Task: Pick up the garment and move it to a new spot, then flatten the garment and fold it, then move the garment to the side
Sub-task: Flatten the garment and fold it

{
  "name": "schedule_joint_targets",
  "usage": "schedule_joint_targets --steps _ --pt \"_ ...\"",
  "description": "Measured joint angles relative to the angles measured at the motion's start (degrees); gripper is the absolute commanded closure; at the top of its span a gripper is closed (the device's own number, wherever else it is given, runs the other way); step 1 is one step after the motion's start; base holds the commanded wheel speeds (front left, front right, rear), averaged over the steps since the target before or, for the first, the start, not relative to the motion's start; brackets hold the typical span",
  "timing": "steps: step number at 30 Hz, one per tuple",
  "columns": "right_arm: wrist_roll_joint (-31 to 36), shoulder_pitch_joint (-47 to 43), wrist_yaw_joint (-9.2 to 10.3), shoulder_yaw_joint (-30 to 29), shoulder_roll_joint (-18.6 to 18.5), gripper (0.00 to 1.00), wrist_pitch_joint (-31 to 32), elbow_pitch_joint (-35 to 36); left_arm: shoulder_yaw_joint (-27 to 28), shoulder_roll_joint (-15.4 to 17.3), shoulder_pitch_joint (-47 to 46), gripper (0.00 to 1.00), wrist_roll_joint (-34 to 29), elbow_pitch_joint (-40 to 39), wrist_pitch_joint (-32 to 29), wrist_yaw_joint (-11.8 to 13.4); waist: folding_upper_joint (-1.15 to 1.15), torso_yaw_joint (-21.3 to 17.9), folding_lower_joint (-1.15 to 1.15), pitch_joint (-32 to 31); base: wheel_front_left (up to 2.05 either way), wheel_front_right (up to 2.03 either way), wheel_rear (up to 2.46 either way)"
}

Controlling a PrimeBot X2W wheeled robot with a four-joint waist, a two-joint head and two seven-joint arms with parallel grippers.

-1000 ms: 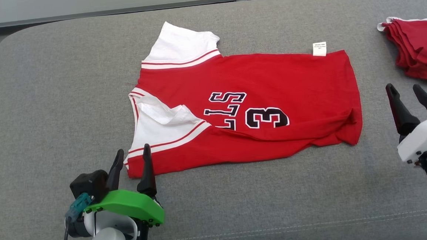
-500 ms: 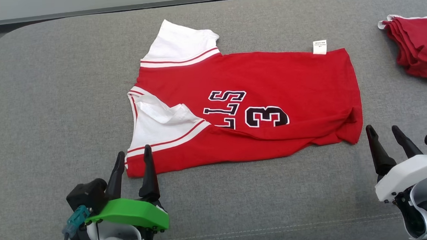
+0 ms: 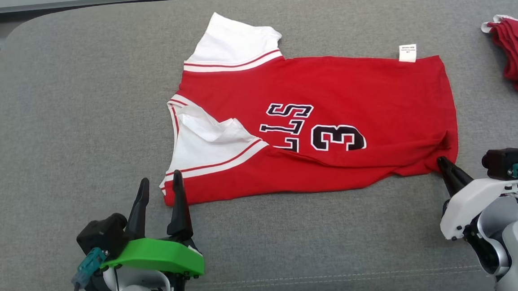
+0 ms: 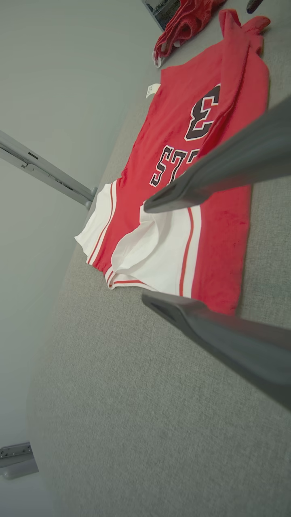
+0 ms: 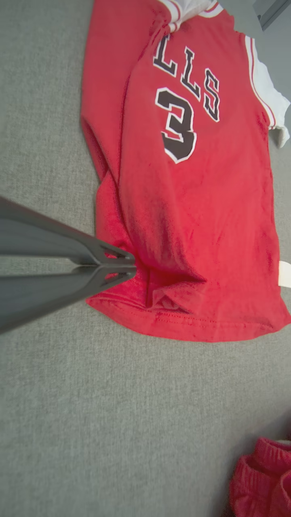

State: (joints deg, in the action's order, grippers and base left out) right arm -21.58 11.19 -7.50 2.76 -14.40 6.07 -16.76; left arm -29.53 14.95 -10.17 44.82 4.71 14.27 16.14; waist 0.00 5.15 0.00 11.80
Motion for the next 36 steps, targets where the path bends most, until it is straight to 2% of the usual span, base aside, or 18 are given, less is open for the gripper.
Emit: schedule_joint_targets --steps 8,19,36 --pt "-1.44 5.62 0.01 2.96 -2.10 1.00 -0.12 -9.12 -0.26 -0.25 -0.35 0.00 -0.09 0.12 0.00 -0.07 0.00 3.08 0.00 1.20 0.00 0.00 0.00" --pt "-3.64 13.68 0.00 3.77 -5.05 1.00 -1.16 -16.97 -0.42 -0.52 -0.48 0.00 -0.09 0.81 0.01 -0.44 0.00 5.70 0.00 2.01 0.00 0.00 0.00" --pt "-6.32 26.94 0.00 4.86 -6.54 1.00 -6.93 -26.80 -0.83 -0.12 -1.13 0.00 -0.16 0.85 -0.31 -0.21 0.00 4.82 0.00 2.55 0.00 0.00 0.00"
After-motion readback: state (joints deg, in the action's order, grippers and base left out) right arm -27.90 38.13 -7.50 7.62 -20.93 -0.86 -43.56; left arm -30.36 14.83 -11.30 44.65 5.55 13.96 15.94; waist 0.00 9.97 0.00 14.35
